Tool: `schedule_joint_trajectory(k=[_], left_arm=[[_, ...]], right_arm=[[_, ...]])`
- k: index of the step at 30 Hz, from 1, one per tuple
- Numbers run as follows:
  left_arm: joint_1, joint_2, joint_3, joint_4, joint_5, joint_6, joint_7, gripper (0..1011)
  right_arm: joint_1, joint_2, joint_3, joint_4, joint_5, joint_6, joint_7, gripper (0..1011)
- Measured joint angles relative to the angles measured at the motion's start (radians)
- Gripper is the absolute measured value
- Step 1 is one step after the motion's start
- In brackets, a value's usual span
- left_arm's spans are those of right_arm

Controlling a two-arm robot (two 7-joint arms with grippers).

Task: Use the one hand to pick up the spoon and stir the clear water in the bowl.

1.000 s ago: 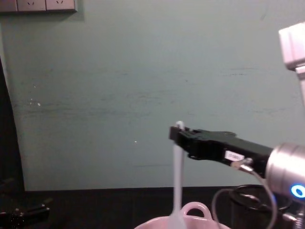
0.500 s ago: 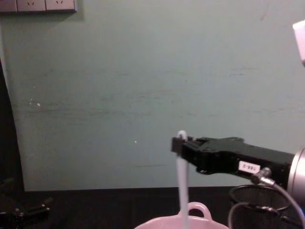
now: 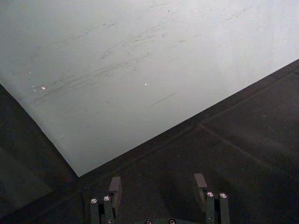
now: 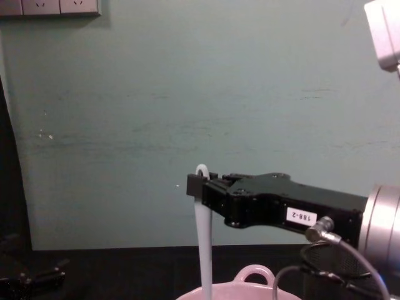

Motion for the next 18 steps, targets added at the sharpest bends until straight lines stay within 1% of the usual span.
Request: schedule_joint_trajectory(k=[3, 8, 10, 11, 12, 13, 14, 15, 16, 17, 18], left_arm=[[0.0, 0.0, 0.0, 0.0, 0.0, 0.0, 0.0, 1005], [0.0, 0.0, 0.0, 0.0, 0.0, 0.0, 0.0, 1005], [0.0, 0.0, 0.0, 0.0, 0.0, 0.0, 0.0, 1005], [0.0, 0.0, 0.0, 0.0, 0.0, 0.0, 0.0, 1005], [0.0, 0.0, 0.0, 0.0, 0.0, 0.0, 0.0, 1005], [0.0, 0.0, 0.0, 0.0, 0.0, 0.0, 0.0, 1005], [0.0, 0.0, 0.0, 0.0, 0.0, 0.0, 0.0, 1005], [0.0, 0.0, 0.0, 0.0, 0.0, 0.0, 0.0, 1005], [0.0, 0.0, 0.0, 0.0, 0.0, 0.0, 0.0, 1005], [0.0, 0.0, 0.0, 0.0, 0.0, 0.0, 0.0, 1005], [0.0, 0.0, 0.0, 0.0, 0.0, 0.0, 0.0, 1005]], right_arm=[[0.0, 0.006, 0.013, -0.012, 0.007, -0.003, -0.007, 110], [0.005, 0.024, 0.051, -0.046, 0.024, -0.01, -0.021, 110], [0.009, 0.044, 0.09, -0.079, 0.044, -0.009, -0.031, 110], [0.009, 0.044, 0.09, -0.079, 0.044, -0.009, -0.031, 110], [0.01, 0.055, 0.113, -0.095, 0.056, -0.007, -0.037, 109], [0.01, 0.06, 0.123, -0.101, 0.063, -0.005, -0.04, 110], [0.008, 0.072, 0.149, -0.115, 0.077, -0.003, -0.047, 110], [0.007, 0.078, 0.162, -0.12, 0.084, -0.002, -0.051, 110], [0.003, 0.088, 0.186, -0.127, 0.1, -0.002, -0.058, 110], [0.003, 0.088, 0.186, -0.127, 0.1, -0.002, -0.058, 110], [-0.002, 0.096, 0.206, -0.13, 0.111, -0.003, -0.065, 109]])
